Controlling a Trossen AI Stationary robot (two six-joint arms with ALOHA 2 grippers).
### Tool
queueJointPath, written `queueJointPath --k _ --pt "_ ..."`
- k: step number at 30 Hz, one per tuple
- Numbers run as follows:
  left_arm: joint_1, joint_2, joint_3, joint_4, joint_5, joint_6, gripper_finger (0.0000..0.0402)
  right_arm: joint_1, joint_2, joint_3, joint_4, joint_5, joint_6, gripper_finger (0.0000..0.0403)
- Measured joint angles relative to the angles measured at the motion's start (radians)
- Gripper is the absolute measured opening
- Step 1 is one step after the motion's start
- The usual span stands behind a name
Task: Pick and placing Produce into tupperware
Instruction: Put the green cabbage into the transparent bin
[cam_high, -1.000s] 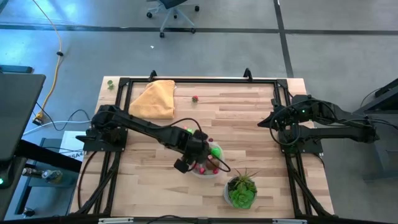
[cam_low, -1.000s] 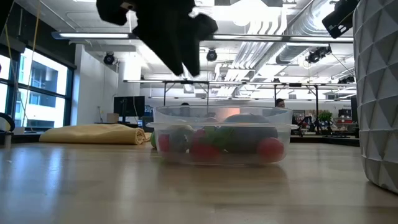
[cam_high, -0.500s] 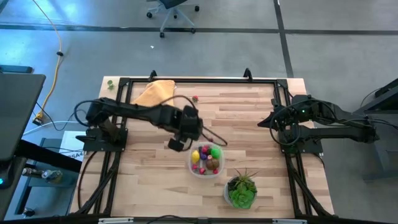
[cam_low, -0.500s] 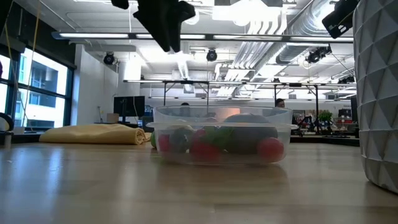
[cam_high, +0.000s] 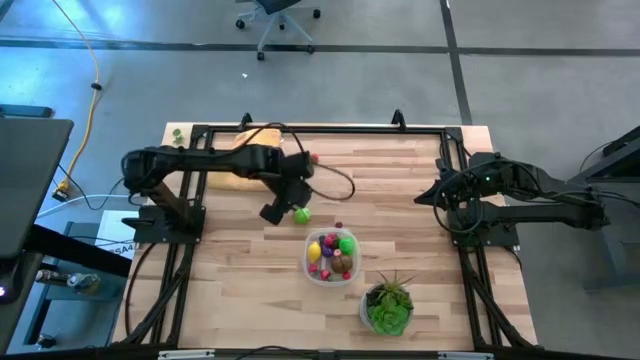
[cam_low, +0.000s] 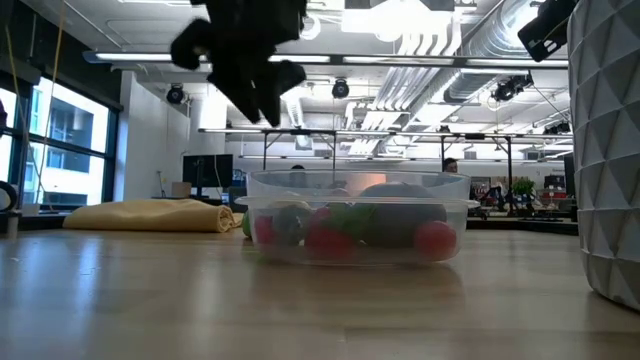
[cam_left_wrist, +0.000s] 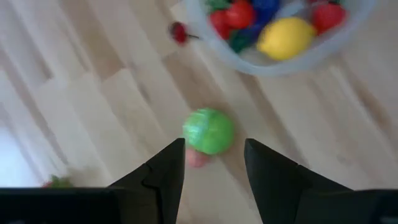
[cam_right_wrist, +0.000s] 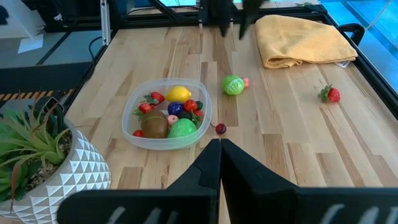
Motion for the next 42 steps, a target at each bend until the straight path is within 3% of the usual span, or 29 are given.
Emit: queueJointPath --k 10,13,23,37,42 --pt "0.064 0.052 -0.032 0.050 0.007 0.450 0.0154 0.000 0.000 0.000 0.000 0.000 0.000 0.0000" --pt "0.062 0.074 -0.033 0.072 0.005 0.523 0.0154 0.000 0.000 0.000 0.000 0.000 0.000 0.0000" --pt "0.062 0.112 -0.032 0.126 0.000 0.539 0.0154 0.000 0.000 0.000 0.000 0.000 0.000 0.0000" --pt "0.062 0.112 -0.032 0.118 0.098 0.497 0.0155 0.000 0.000 0.000 0.000 0.000 0.001 0.0000" --pt "0.062 0.112 -0.032 0.108 0.109 0.494 0.0187 0.000 0.000 0.000 0.000 0.000 0.001 0.0000"
